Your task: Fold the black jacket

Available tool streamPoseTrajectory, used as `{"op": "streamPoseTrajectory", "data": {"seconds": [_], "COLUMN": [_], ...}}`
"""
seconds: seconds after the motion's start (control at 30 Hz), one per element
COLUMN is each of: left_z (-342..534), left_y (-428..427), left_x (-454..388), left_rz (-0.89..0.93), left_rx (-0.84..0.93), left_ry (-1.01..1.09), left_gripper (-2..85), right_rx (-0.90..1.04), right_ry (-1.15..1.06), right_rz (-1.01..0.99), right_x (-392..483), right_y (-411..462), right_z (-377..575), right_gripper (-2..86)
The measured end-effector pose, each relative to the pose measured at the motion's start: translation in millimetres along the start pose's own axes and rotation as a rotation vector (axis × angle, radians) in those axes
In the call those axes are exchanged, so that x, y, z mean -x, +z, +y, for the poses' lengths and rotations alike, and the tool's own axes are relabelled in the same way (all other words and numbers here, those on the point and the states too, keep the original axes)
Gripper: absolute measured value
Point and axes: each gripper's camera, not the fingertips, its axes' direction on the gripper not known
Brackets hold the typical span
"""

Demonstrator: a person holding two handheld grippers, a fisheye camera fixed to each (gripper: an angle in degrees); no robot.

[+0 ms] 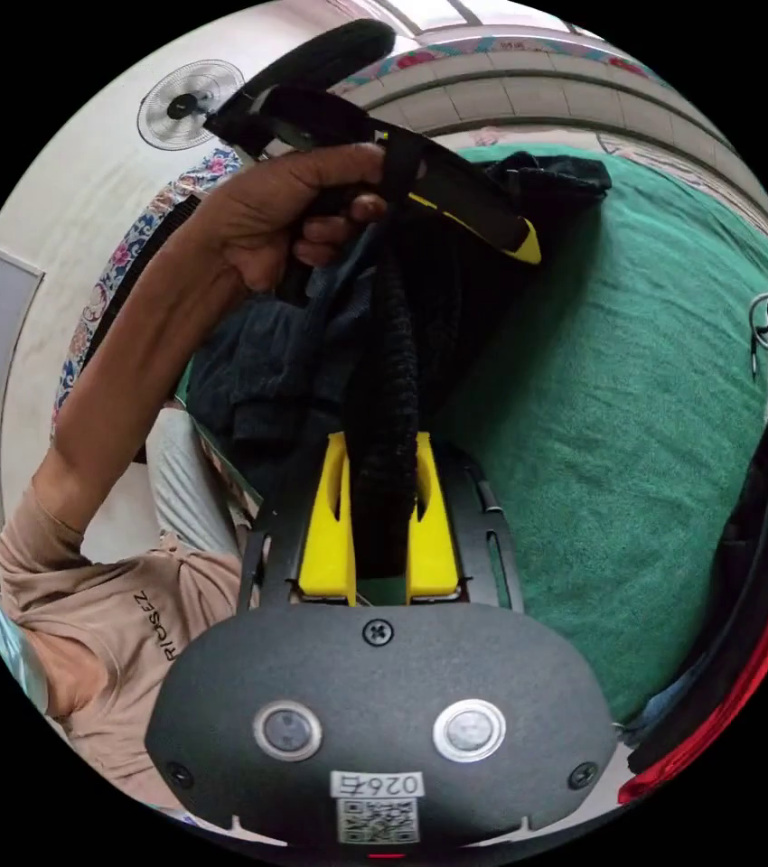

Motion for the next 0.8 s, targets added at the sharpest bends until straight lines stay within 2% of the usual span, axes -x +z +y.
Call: {"op": "streamPoseTrajectory", "data": {"seconds": [0.1,0.23,0.33,0.43,0.5,0.57,0.67,0.7,0.73,0.77,0.8], "left_z": [43.9,146.8,245.6,359.2,422.5,495.7,563.6,573.7,586.6,590.4,590.3], "left_y": [-42.1,-121.9,-173.3,-192.9,-177.2,-127.1,-47.5,-33.1,-11.2,-9.5,-13.1], "left_x": [37.4,108.4,163.2,234.2,288.9,372.5,453.5,464.6,482.8,485.4,482.1], "left_rz": [0.102,0.240,0.201,0.127,0.136,0.259,0.439,0.470,0.584,0.629,0.599], "left_rx": [-0.133,-0.356,-0.488,-0.578,-0.594,-0.601,-0.618,-0.620,-0.625,-0.666,-0.664], "left_ry": [0.001,0.013,0.009,-0.066,-0.159,-0.306,-0.459,-0.488,-0.545,-0.501,-0.477], "left_gripper": [5.0,4.7,4.7,4.6,4.6,4.4,4.2,4.2,4.1,4.0,4.1], "right_rx": [-0.134,-0.319,-0.334,-0.253,-0.149,-0.002,0.142,0.158,0.181,0.173,0.158], "right_ry": [-0.124,-0.343,-0.489,-0.607,-0.646,-0.657,-0.622,-0.608,-0.580,-0.561,-0.553], "right_rz": [0.087,0.138,0.098,0.069,0.065,0.059,0.045,0.030,0.013,0.019,0.018], "right_x": [63.8,177.2,261.2,341.1,380.9,417.0,438.8,440.8,444.3,448.1,450.1], "right_y": [-33.4,-57.8,-36.7,14.5,60.1,125.6,184.4,191.3,200.6,201.8,198.9], "right_z": [-25.5,-71.6,-123.8,-179.7,-210.6,-242.9,-272.7,-277.7,-286.7,-293.1,-295.5], "right_gripper": [4.3,3.7,3.6,3.6,3.7,3.9,3.8,3.9,3.9,3.9,3.9]}}
